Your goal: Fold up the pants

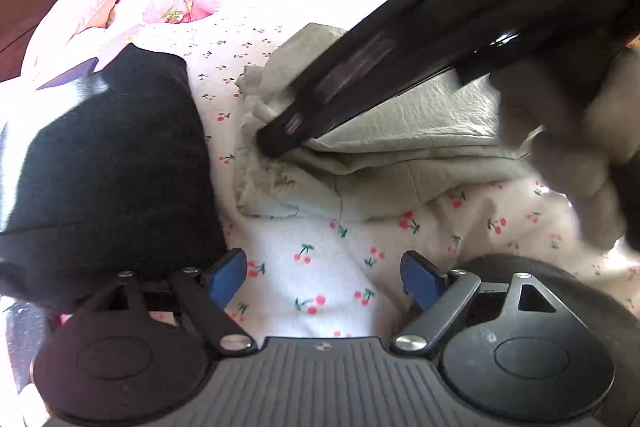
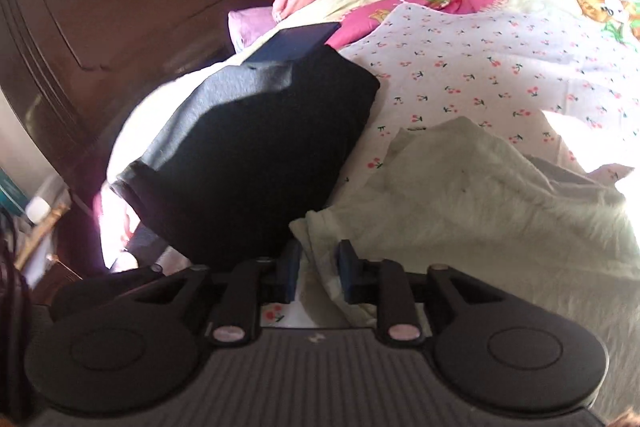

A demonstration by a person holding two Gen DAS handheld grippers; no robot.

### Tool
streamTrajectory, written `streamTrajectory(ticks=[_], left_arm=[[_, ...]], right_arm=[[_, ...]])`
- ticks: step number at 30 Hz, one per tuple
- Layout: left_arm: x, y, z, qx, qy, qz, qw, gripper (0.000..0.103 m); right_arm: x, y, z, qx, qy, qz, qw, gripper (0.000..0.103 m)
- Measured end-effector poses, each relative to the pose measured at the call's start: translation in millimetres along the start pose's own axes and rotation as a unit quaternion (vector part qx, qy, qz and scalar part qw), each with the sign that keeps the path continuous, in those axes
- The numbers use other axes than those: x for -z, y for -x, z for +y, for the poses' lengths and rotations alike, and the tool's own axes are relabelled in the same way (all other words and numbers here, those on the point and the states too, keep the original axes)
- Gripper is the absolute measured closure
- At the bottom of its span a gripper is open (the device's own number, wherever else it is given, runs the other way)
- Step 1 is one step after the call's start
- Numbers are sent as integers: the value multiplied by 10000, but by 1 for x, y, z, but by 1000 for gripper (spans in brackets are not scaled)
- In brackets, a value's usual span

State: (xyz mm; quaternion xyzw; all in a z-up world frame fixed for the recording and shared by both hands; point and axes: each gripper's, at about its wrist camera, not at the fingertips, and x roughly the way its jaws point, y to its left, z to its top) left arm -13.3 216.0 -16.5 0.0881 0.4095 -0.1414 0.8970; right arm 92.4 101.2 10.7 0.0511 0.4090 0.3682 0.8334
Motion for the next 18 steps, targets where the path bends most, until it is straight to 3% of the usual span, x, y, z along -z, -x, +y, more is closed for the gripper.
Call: streamTrajectory(ticks=[2,5,9,12,15,18], left_arm=[[-4,13,0,-46,-17,-70,10000,6],[-17,35,1,-130,-59,-365,9992,6],[-53,44,2,189,121,-1038,9943,6],[-80,16,-16,319,-27,-1326,9907,6],[-103,-31,-33,612,-190,-1208,9906,6],[-110,-83,-34,14,-435,-696,9966,6]], right_arm=[[1,29,-11,-122,-187,-244,9995,76],[7,80,-38,326,-374,-651,9966,69],[26,140,-92,1429,-837,-983,9813,66],[41,161,-133,2201,-1332,-1002,9611,66],[58,175,-166,2383,-1824,-1099,9476,66],[71,169,-188,2675,-1966,-840,9396,66]])
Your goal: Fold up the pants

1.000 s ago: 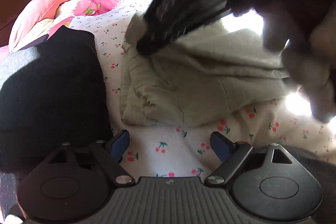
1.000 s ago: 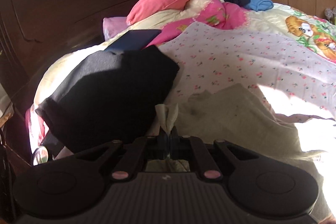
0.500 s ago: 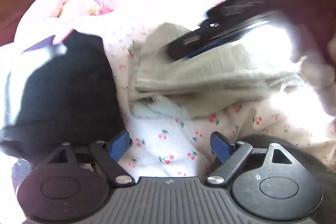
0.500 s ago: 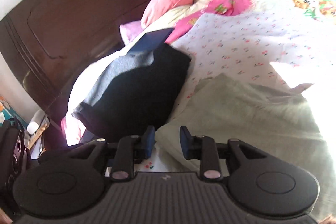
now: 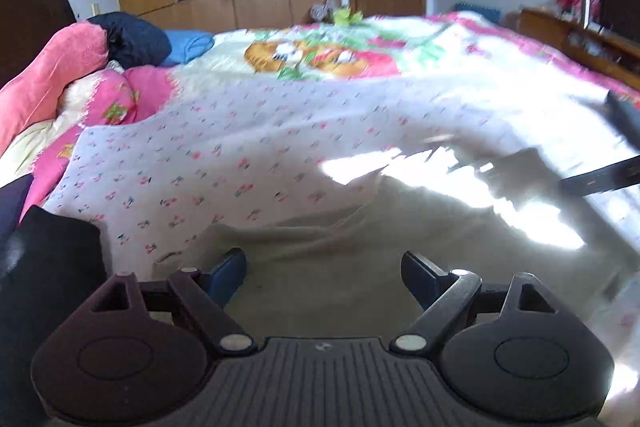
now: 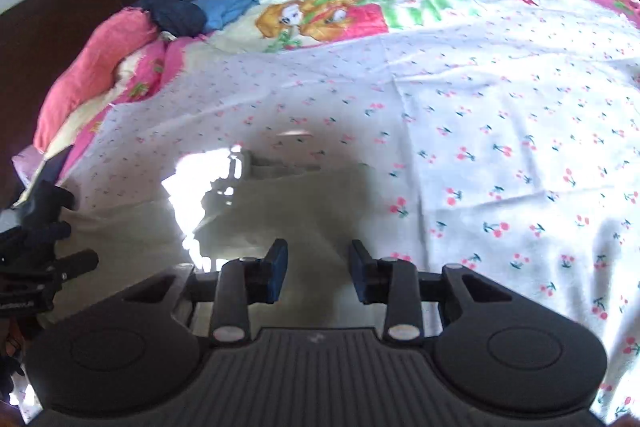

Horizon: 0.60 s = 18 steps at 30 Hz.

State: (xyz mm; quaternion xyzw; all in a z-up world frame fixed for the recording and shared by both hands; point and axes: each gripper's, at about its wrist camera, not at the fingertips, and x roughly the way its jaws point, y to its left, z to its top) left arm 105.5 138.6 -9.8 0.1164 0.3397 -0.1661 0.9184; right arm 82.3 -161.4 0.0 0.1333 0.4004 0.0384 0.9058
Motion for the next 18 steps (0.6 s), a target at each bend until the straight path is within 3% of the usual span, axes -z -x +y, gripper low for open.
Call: streamTrajectory(ticks=[2,4,6,9,13,18], left_arm=[[13,-21,16,-263,-112,354,9990,5],[20,-14,31,-361,-35,382,9986,4],[20,-4,45,-896,40,442,9950,1],[20,10,59,-1192,219,420,9917,2],[11,30,29,-978,-114,123,9951,2],[-2,41,-15,-365,-456,-206,9981,1]], right_arm=[[10,-6,-13,-112,-46,190,9997,67],[17,-5,-28,-337,-412,213,9984,66],[20,-1,-44,-749,-853,193,9933,64],[20,-7,-65,-1320,-1385,296,9811,60],[18,-12,-85,-1538,-1583,444,9743,62],[20,-13,-104,-1972,-1808,542,9620,57]])
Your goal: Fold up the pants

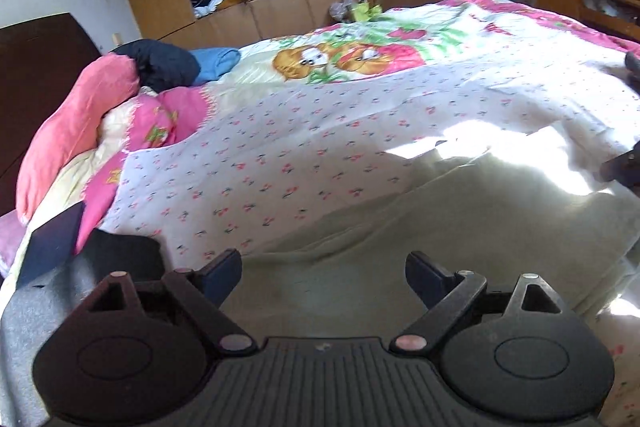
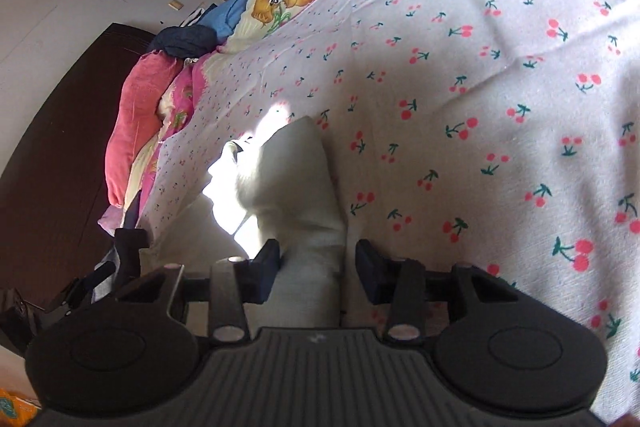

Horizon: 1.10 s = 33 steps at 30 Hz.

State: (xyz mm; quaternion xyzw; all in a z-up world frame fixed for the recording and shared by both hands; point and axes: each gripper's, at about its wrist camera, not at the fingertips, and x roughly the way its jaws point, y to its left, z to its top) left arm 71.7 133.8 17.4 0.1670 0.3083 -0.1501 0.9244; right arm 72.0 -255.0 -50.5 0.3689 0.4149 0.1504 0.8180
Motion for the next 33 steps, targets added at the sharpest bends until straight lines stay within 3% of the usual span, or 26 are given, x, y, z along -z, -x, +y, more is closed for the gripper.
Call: streamTrajectory(ticks=[7,11,14,16,18,20,23,25,27,29,33], left_arm=[[-8,-31,-38,608,-173,253,9977,1],[-7,-36,-52,797,-338,316,9957,1],[-7,-45,-57,837,-389,413,9949,1],[-8,-51,-58,791,-402,465,9950,1],[-10,-54,-62,725,-501,608,9942,1],[-13,-49,-67,799,-539,657,9932,1],[-18,-40,-88,1024,-679,624,9904,1],[-21,-39,-110,1399,-713,637,9855,1],[-22,-45,-135,1748,-763,726,9789,1],[-22,-49,-156,1744,-997,706,9771,1],[-33,-40,-155,1696,-1013,501,9790,1]], right_arm=[[-19,-30,-9,-834,-436,469,9945,54],[-18,-27,-7,-1603,-435,758,9832,54],[-11,-54,-8,-1401,-455,949,9845,61],[-7,-74,-2,-1352,-652,920,9844,88],[-9,-81,9,-1230,-686,946,9855,98],[-14,-65,6,-1463,-866,630,9834,99],[-22,-20,-8,-1323,-959,81,9865,99],[-24,13,-25,-994,-956,-144,9903,99],[-25,37,-42,-364,-872,-225,9953,99],[-20,51,-55,-109,-987,-233,9948,99],[-18,61,-50,-275,-872,-389,9951,94]])
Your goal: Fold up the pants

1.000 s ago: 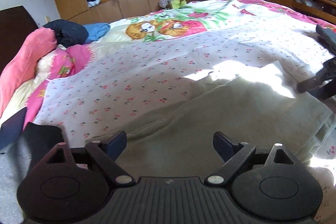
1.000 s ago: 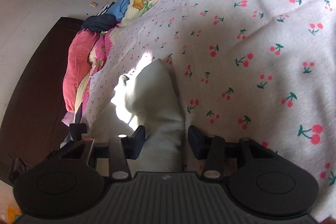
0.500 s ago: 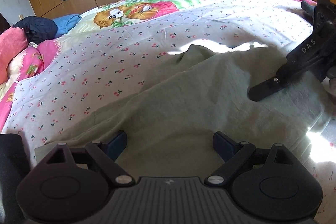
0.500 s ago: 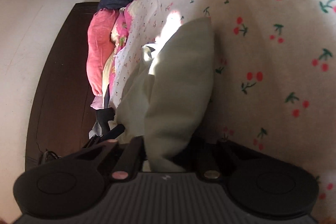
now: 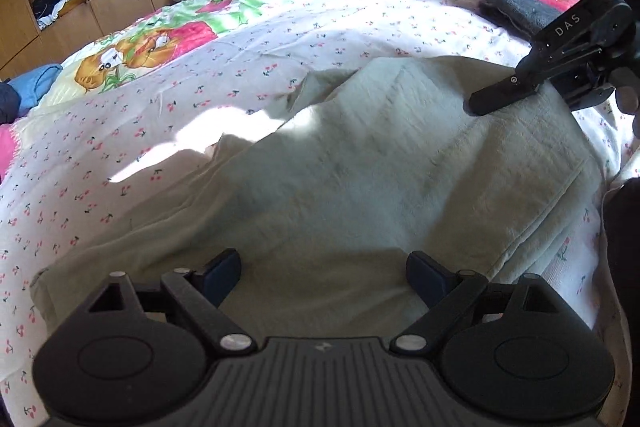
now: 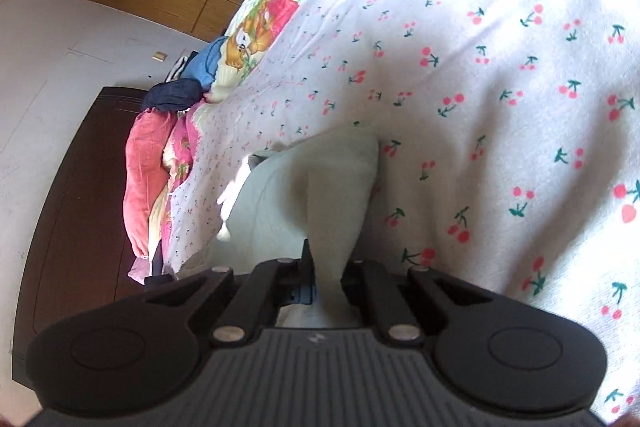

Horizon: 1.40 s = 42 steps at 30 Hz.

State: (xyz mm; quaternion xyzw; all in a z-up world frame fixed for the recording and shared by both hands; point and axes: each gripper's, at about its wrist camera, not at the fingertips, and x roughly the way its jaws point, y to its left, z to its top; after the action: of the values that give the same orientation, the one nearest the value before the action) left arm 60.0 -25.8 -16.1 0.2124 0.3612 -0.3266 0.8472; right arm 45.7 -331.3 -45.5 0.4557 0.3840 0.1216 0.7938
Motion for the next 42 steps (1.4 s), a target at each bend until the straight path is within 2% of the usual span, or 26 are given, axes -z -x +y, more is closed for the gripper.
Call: streamTrajectory(ticks=[2,4,6,7,9,10,12,15,17,18,21,24,26,28,30,31,33,36,38,40,42], left_arm=[[2,8,10,-259,32,-43,9997,1],[6,10,25,-514,319,9,9982,1],[8,9,34,-875,435,-127,9951,1],[10,10,34,-1278,343,-251,9909,1],[10,12,36,-2064,288,-587,9763,1],[6,13,39,-2149,385,-768,9729,1],[-12,10,40,-1808,459,-958,9778,1],[-31,-22,33,-1365,133,-728,9879,1],[-26,-51,39,-1527,254,-317,9874,0],[-22,-55,45,-1529,405,-261,9871,0],[-18,-32,55,-1436,944,-501,9838,0],[-11,-3,47,-1392,1042,-794,9816,1],[-2,8,32,-1268,972,-764,9842,1],[7,12,11,-905,699,-662,9912,1],[16,10,-12,-604,310,-539,9962,1],[20,9,-23,-571,109,-512,9970,0],[25,13,-32,-773,-137,-521,9955,0],[22,25,-11,-698,222,-616,9954,0],[26,34,13,-801,377,-575,9944,0],[38,45,36,-962,534,-539,9925,1],[55,59,58,-871,892,-506,9909,1]], right_arm=[[0,0,3,-21,-15,-206,9998,93],[0,-5,0,-14,-67,-129,9999,92],[1,-9,4,259,-66,-168,9995,94],[2,-7,9,313,-20,-214,9993,96],[4,2,22,319,152,-382,9986,96],[5,6,30,424,323,-410,9977,96],[7,8,45,643,655,-393,9950,96],[7,5,51,889,696,-327,9931,96],[7,6,50,873,661,-365,9933,96],[7,7,51,837,706,-380,9933,97],[6,-1,49,893,846,-262,9921,92],[-2,-21,27,789,397,-70,9961,81],[-5,-26,14,616,-120,-211,9978,83],[-6,-22,17,448,-357,-474,9972,94],[-7,-17,39,473,-96,-599,9970,94],[-6,-16,56,559,171,-645,9962,94],[-4,-20,92,757,747,-603,9925,94],[6,-40,155,1046,1642,-505,9796,94],[14,-62,189,1150,2045,-319,9716,94],[29,-90,217,1115,2385,-28,9647,94],[52,-124,240,1205,2780,247,9527,93]])
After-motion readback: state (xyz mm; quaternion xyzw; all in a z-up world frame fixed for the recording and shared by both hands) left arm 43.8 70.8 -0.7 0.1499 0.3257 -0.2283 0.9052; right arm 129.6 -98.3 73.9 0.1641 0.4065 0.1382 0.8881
